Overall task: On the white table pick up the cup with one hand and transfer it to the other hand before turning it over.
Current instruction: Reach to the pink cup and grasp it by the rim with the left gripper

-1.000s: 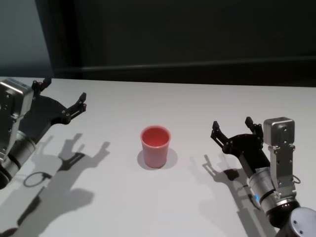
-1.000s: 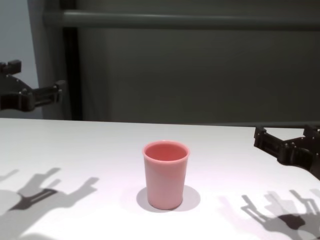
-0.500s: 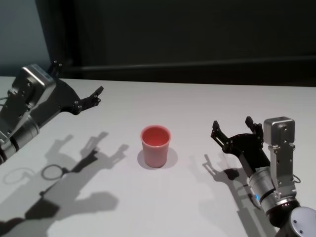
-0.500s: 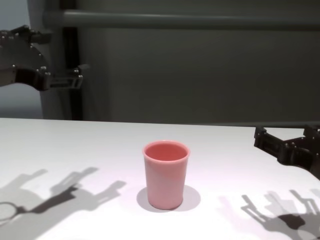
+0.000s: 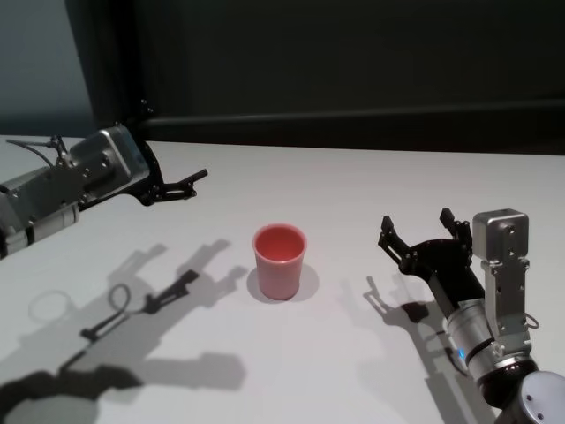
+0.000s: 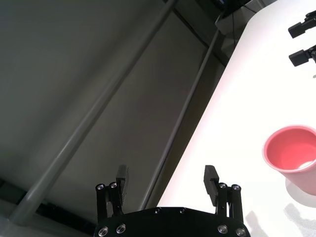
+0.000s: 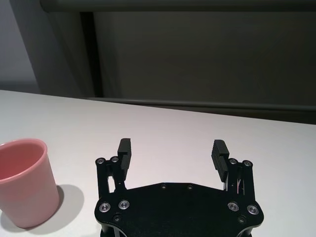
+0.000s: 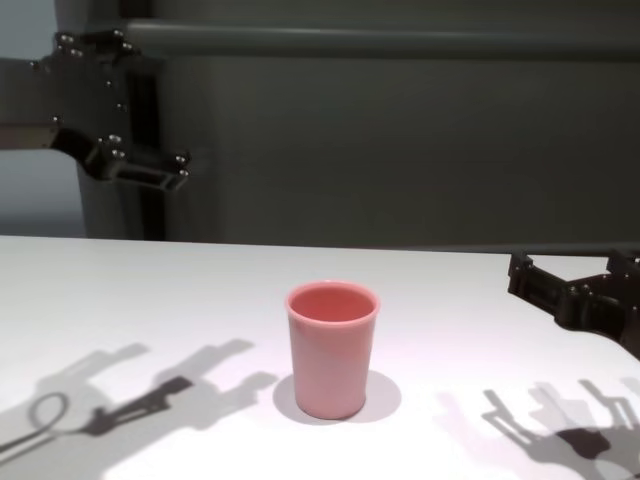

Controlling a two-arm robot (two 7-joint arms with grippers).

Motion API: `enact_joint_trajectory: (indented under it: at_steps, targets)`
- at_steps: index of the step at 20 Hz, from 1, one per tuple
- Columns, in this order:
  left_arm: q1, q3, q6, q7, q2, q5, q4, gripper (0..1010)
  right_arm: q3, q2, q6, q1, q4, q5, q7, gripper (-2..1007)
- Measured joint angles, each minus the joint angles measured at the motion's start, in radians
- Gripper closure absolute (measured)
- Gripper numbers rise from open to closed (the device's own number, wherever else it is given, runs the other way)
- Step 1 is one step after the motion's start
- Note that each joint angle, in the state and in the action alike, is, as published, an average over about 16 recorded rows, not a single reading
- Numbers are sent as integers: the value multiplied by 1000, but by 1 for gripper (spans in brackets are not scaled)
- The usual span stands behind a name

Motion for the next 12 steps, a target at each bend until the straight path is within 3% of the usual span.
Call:
enact_joint_trajectory:
  at_steps: [6,12]
  targets:
    - [-98,80,-33,-103,53,43,4,9,0,0,0,0,0,0,0,2]
    - [-204,162,-71,-216,79,73,20,9,0,0,0,0,0,0,0,2]
